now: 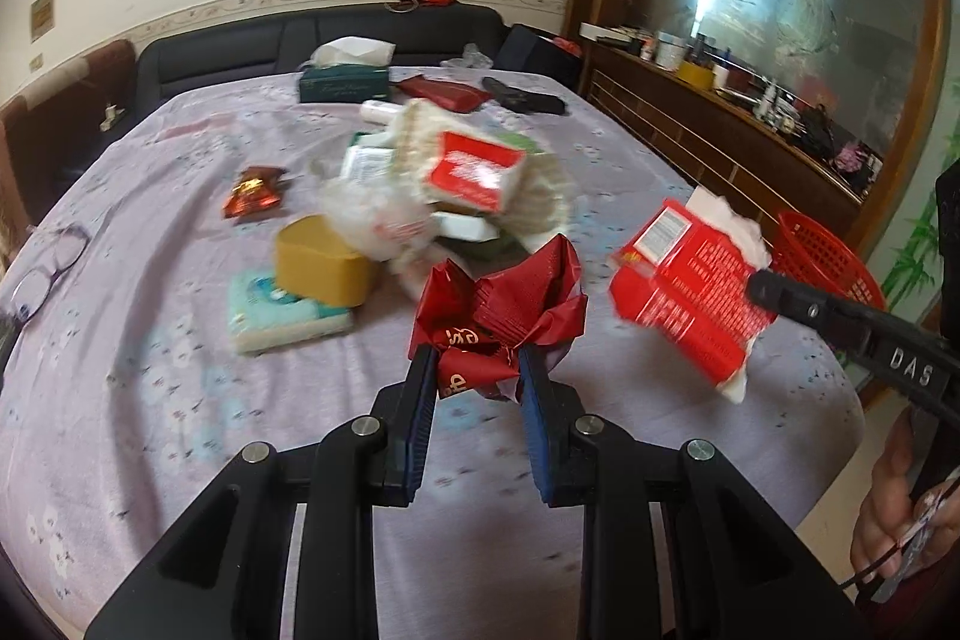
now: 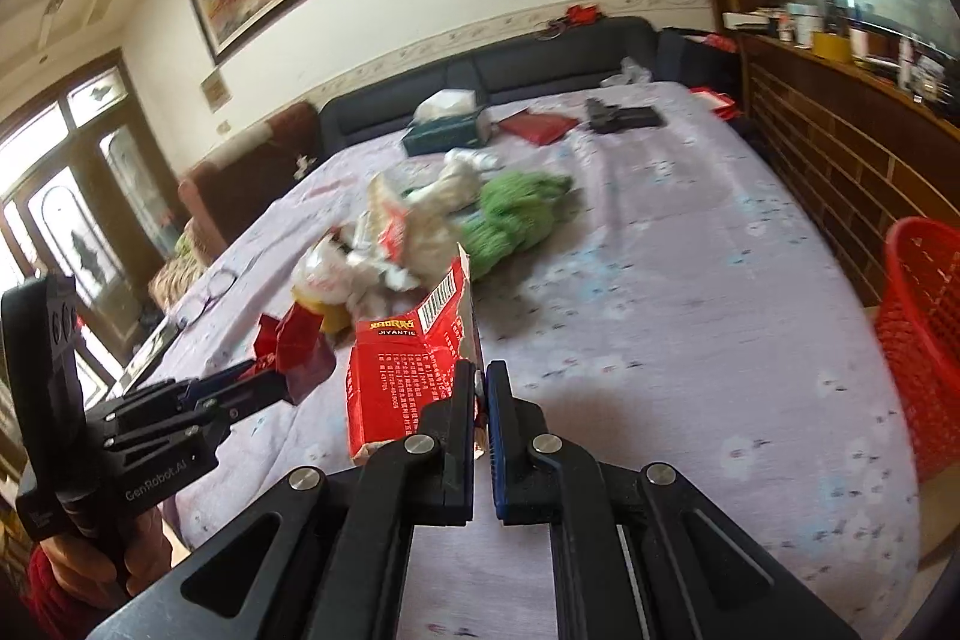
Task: Collect trash
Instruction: 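Carry both items to the red wastebasket and open both tools to drop them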
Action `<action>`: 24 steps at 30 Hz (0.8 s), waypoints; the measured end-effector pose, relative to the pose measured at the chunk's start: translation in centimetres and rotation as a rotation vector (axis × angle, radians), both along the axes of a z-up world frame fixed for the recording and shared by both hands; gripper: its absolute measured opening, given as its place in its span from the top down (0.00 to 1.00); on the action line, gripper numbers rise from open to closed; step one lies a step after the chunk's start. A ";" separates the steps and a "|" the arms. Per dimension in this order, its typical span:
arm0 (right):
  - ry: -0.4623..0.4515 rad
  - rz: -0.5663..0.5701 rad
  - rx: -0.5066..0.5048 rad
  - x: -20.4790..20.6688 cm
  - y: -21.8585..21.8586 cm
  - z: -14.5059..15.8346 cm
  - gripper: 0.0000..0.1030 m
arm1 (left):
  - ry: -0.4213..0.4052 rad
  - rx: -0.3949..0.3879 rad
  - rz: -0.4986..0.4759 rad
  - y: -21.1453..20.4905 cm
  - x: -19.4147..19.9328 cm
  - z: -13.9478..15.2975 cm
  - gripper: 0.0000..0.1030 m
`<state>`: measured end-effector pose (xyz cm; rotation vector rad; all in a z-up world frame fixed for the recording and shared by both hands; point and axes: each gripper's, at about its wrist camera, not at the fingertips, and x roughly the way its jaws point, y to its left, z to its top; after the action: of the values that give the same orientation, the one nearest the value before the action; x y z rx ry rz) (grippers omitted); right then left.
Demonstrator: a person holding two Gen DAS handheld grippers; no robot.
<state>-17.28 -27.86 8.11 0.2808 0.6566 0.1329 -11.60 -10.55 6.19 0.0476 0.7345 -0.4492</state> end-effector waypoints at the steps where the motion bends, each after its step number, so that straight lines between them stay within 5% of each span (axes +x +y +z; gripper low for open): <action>1: -0.006 -0.018 0.002 -0.3 -0.7 0.2 0.96 | -0.001 0.002 -0.013 -0.6 0.0 0.2 0.75; 12: -0.084 -0.348 0.013 -6.4 -13.2 3.1 0.96 | 0.000 -0.019 -0.276 -13.2 0.0 3.1 0.75; 24: -0.044 -0.673 -0.035 -10.3 -27.2 3.2 0.96 | 0.080 -0.068 -0.493 -30.4 0.7 3.8 0.75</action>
<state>-27.55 -55.03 11.30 0.4492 0.4915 -0.5153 -10.95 -40.99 10.02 0.1498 0.7849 -0.9508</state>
